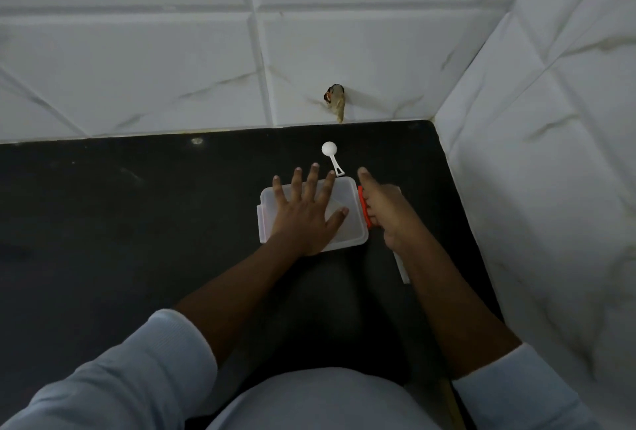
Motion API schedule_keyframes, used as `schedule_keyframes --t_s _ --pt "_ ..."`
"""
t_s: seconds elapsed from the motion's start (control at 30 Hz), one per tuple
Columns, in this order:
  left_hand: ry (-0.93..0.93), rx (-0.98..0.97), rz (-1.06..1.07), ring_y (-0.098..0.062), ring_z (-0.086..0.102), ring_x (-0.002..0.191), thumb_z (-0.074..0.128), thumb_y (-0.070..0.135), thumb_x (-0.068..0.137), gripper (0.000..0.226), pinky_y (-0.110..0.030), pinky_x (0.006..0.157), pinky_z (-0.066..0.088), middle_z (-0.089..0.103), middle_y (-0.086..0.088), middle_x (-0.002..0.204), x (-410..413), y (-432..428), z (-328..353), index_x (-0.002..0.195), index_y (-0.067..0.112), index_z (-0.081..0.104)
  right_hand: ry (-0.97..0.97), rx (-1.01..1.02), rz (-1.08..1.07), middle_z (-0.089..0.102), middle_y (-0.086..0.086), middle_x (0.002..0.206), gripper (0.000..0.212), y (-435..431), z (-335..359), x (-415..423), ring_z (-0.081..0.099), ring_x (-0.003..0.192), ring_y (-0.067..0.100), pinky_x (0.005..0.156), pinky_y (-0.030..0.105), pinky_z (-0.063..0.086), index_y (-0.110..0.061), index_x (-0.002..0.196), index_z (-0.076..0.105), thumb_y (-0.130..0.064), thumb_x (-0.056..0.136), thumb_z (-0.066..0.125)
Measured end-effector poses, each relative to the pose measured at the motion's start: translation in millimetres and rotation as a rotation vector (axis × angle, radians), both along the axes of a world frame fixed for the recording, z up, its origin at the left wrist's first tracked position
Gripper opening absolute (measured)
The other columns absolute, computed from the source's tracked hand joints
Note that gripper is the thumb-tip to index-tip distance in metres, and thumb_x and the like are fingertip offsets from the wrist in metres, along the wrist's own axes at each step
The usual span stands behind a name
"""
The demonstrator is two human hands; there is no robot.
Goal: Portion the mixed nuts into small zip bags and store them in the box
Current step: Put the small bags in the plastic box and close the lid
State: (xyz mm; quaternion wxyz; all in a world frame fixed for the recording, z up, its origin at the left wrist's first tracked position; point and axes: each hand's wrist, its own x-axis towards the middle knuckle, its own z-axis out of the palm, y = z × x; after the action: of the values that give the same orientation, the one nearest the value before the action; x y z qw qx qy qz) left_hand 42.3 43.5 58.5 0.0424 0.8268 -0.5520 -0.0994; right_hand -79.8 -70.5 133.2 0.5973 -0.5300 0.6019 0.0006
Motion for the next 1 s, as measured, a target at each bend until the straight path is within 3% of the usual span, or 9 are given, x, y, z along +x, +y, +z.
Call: schedule_keyframes --t_s 0.07,0.27,0.37,0.43,0.5,0.57,0.63,0.73,1.0 --pt "-0.003 0.011 0.000 -0.036 -0.005 0.157 0.007 0.075 0.097 0.080 -0.071 0.116 -0.005 -0.008 -0.006 0.171 -0.5 -1.0 -0.8 0.161 0.032 -0.010 0.049 -0.093 0.098 0.066 0.006 0.119 0.076 8.6 -4.3 5.2 0.063 0.105 0.023 0.094 0.043 0.052 -0.016 0.129 0.061 -0.079 0.092 0.043" --pt "0.049 0.001 -0.016 -0.030 -0.009 0.157 0.012 0.074 0.098 0.077 -0.065 0.120 -0.009 -0.009 -0.005 0.171 3.6 1.2 3.1 0.161 0.034 -0.008 0.030 -0.080 0.070 0.069 0.005 0.102 0.051 -4.5 7.8 -5.2 0.067 0.093 0.019 0.080 0.036 0.053 -0.020 0.103 0.065 -0.065 0.102 0.040" --pt "0.310 -0.263 0.149 -0.025 -0.002 0.158 0.022 0.061 0.102 0.069 -0.058 0.124 -0.002 0.004 -0.006 0.171 10.6 5.4 9.8 0.163 0.032 0.009 0.172 -0.516 0.310 0.065 0.009 0.113 0.027 6.7 -8.6 -3.5 0.064 0.097 0.018 0.090 0.043 0.056 -0.018 0.112 0.066 -0.038 0.105 0.049" --pt "0.399 -0.469 0.386 -0.027 0.014 0.156 0.032 0.055 0.102 0.064 -0.053 0.126 0.007 0.025 -0.006 0.167 20.8 15.8 16.7 0.158 0.025 0.031 0.199 -0.867 0.561 0.056 0.009 0.134 0.033 24.1 -16.2 2.5 0.057 0.120 0.022 0.104 0.043 0.051 -0.016 0.135 0.059 -0.024 0.103 0.054" --pt "0.459 -0.529 0.630 -0.030 0.037 0.146 0.042 0.049 0.103 0.058 -0.052 0.121 0.028 0.045 -0.011 0.155 31.8 30.0 21.9 0.149 0.015 0.047 0.062 -1.021 0.740 0.050 0.011 0.146 0.044 37.7 -24.6 11.9 0.048 0.135 0.027 0.113 0.045 0.043 -0.015 0.145 0.053 -0.020 0.101 0.057" --pt "0.734 -0.435 0.918 -0.028 0.057 0.124 0.045 0.049 0.104 0.053 -0.046 0.103 0.048 0.059 -0.014 0.138 42.3 45.0 27.3 0.138 0.009 0.056 0.014 -0.983 0.925 0.032 0.012 0.164 0.057 47.8 -40.0 23.6 0.026 0.152 0.034 0.125 0.051 0.024 -0.018 0.156 0.039 -0.032 0.103 0.053" --pt "1.252 -0.305 1.147 -0.028 0.066 0.107 0.040 0.055 0.104 0.055 -0.043 0.088 0.054 0.068 -0.016 0.121 49.9 58.4 37.0 0.123 0.008 0.062 0.115 -0.953 1.094 -0.002 0.005 0.174 0.069 57.0 -58.0 30.7 -0.007 0.158 0.036 0.127 0.055 0.000 -0.027 0.165 0.011 -0.051 0.106 0.038" --pt "1.669 -0.216 1.233 -0.035 0.066 0.110 0.041 0.058 0.103 0.059 -0.047 0.086 0.054 0.069 -0.019 0.116 59.3 74.6 45.8 0.111 0.004 0.062 0.209 -1.007 1.173 -0.023 0.000 0.171 0.072 62.6 -74.0 31.0 -0.026 0.154 0.035 0.125 0.057 -0.012 -0.030 0.164 -0.009 -0.060 0.106 0.023" --pt "1.510 -0.301 1.217 -0.030 0.068 0.108 0.045 0.052 0.103 0.050 -0.048 0.099 0.053 0.071 -0.015 0.116 68.6 87.2 50.5 0.118 0.008 0.066 0.226 -1.022 1.174 -0.026 0.000 0.170 0.074 60.4 -77.7 32.1 -0.028 0.154 0.033 0.125 0.058 -0.012 -0.031 0.163 -0.015 -0.063 0.105 0.019"
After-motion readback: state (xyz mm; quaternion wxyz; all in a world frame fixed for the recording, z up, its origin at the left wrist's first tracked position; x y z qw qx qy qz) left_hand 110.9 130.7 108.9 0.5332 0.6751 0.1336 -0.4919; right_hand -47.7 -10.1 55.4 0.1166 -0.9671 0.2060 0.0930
